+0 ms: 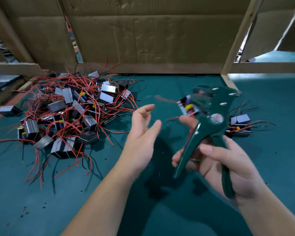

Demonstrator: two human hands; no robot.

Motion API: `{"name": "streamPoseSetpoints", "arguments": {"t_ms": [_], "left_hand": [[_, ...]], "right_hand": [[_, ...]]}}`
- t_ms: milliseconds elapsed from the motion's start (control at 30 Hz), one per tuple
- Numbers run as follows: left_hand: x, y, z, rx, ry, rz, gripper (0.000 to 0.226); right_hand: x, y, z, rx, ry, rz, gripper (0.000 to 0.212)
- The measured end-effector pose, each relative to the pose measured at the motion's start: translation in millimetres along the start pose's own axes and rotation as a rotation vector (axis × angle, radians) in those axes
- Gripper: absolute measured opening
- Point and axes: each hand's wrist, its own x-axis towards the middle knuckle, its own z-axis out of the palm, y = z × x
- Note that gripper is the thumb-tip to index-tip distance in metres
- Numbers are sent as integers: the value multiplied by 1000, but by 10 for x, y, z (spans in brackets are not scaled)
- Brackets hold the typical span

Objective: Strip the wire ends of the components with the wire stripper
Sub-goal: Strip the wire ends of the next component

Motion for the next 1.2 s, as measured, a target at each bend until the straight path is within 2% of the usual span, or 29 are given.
{"name": "streamPoseSetpoints", "arguments": {"t_ms": [67,133,200,333,500,600,733,800,867,967,1033,1133,1200], "left_hand": [[29,0,-65,251,158,-7,43],[72,-1,-122,254,269,-82,51],[106,22,-159,36,331,-219,46],[166,104,-214,-528,372,-433,9],[172,146,-319,-795,427,-260,22],[155,148,-387,-933,433,-218,34],[194,117,-337,-770,470,-206,30],[161,153,-256,-658,377,-93,30],[86,176,-188,-470,151,9,30],[-56,202,-87,-121,-318,-71,32],[-113,208,-43,81,-539,-163,32],[-147,216,-31,176,-712,-245,36],[-139,208,-65,214,-732,-244,29]], "right_hand": [[17,-56,-64,3,120,-107,61],[22,-106,-110,-3,168,-141,43],[17,-128,-121,13,162,-110,33],[5,-87,-102,32,140,-42,41],[-8,-40,-67,29,69,14,73],[-10,-40,-56,32,49,21,76],[-16,-39,-61,31,27,22,71],[-11,-44,-63,37,2,27,78],[-15,-68,-57,68,-47,44,91],[-32,-121,-98,183,-136,118,89],[-36,-148,-123,262,-235,169,84],[-38,-175,-90,326,-314,186,75],[-26,-166,-80,299,-303,190,76]]}}
